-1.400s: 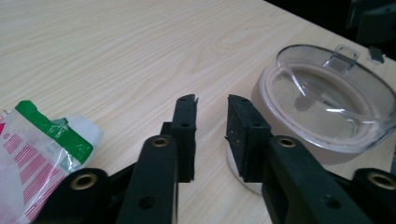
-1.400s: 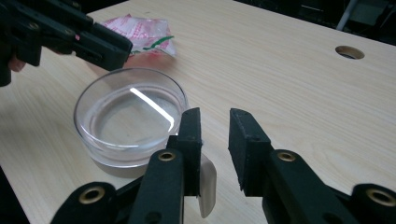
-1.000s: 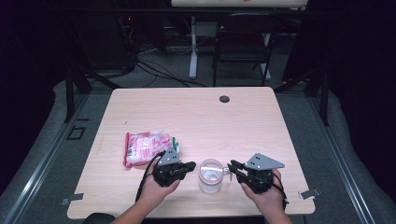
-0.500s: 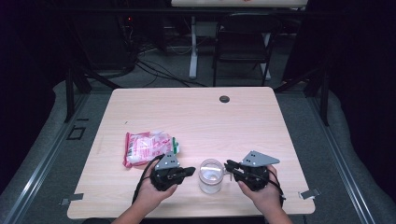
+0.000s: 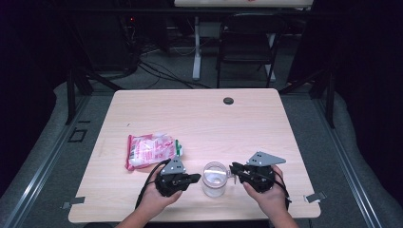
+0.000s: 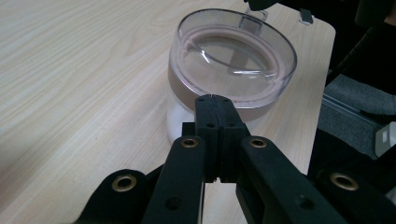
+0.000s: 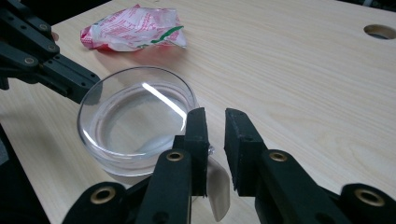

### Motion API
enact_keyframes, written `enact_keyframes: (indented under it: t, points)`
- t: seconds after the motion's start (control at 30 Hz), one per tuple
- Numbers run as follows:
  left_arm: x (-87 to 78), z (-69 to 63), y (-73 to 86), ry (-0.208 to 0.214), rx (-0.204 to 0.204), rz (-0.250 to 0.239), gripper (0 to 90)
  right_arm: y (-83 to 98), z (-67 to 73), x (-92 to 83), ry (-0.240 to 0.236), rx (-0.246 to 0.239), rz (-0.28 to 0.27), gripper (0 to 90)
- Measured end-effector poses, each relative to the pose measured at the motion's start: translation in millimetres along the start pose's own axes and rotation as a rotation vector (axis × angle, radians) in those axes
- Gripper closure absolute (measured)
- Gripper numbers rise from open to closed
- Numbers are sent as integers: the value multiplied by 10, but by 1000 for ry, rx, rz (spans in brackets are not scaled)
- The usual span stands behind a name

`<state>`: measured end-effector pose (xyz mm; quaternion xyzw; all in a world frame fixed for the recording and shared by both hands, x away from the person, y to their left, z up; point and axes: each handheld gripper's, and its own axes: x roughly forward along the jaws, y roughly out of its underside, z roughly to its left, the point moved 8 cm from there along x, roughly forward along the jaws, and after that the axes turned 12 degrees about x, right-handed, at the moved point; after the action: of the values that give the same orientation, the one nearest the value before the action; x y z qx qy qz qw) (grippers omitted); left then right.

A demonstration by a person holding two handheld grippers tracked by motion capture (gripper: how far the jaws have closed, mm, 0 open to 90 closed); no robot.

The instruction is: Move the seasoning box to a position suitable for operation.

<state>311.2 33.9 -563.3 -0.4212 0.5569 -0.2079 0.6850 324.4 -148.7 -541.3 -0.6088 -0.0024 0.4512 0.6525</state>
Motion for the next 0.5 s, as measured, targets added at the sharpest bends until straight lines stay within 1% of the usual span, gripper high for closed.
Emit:
enact_keyframes:
  t: [0.03, 0.07, 0.13, 0.17, 0.23, 0.3, 0.33, 0.4, 0.47, 0.5]
  points:
    - [7, 1, 1, 2, 6, 2, 900, 2, 2, -6, -1, 7, 2, 793]
    - [14, -5, 3, 6, 1, 3, 900, 2, -1, -10, 1, 8, 1, 793]
    - [19, 1, 9, 4, 6, 10, 900, 5, 1, -19, 3, 16, 5, 792]
    - [22, -1, 10, 10, 2, 12, 900, 6, 0, -22, 4, 22, 8, 787]
    - [30, -10, 13, 20, -2, 15, 900, 13, 0, -28, -3, 44, 20, 772]
    - [40, -9, 21, 18, 7, 24, 900, 16, -9, -31, -5, 66, 25, 749]
    - [44, -11, 22, 19, 4, 25, 900, 17, -16, -31, -6, 73, 25, 741]
    - [44, -10, 24, 24, 2, 24, 900, 21, -21, -29, -12, 89, 24, 733]
    - [47, -13, 27, 24, 0, 24, 900, 26, -24, -29, -25, 121, 30, 730]
    - [48, -17, 30, 25, 2, 26, 900, 28, -30, -30, -25, 123, 33, 731]
